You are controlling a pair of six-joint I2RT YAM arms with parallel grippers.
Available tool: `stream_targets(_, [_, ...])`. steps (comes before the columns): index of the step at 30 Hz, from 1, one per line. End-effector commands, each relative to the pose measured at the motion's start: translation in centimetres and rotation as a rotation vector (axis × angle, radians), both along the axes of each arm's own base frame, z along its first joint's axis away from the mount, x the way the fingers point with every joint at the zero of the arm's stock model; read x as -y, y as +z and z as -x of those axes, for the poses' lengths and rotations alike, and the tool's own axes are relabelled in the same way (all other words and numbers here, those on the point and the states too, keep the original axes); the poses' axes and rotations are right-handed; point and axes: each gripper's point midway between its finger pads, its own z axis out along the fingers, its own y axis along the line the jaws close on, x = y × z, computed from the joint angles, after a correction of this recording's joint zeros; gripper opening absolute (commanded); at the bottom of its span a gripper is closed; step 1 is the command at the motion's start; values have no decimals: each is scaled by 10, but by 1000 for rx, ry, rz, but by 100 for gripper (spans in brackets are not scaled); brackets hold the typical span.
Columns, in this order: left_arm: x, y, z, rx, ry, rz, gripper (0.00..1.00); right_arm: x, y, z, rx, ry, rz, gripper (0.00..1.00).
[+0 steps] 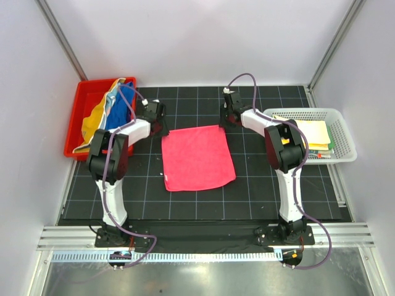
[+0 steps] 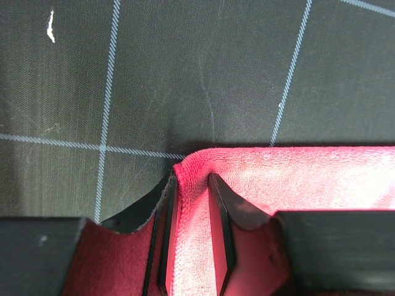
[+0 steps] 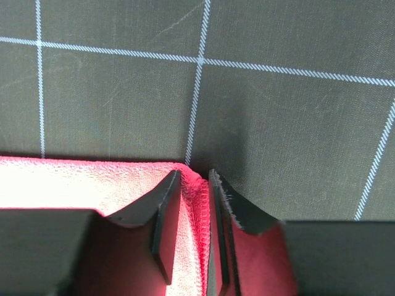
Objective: Fold and stack the towels
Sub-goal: Fold the towel
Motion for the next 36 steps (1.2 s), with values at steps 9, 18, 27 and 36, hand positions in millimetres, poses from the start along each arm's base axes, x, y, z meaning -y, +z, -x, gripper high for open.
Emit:
stream_targets(9, [-26, -23, 17, -74, 41, -187, 34, 8, -21, 8, -56, -5, 70, 10])
stream_targets(18, [-21, -23, 11, -61, 27, -169, 38, 10, -17, 5, -45, -12, 82, 5])
stream_targets(27, [-12, -28, 4, -62, 14, -135, 9, 15, -17, 3, -51, -19, 82, 1])
stream_targets(36, [6, -9, -37, 94, -15, -65, 0, 19, -4, -18, 16, -32, 34, 1])
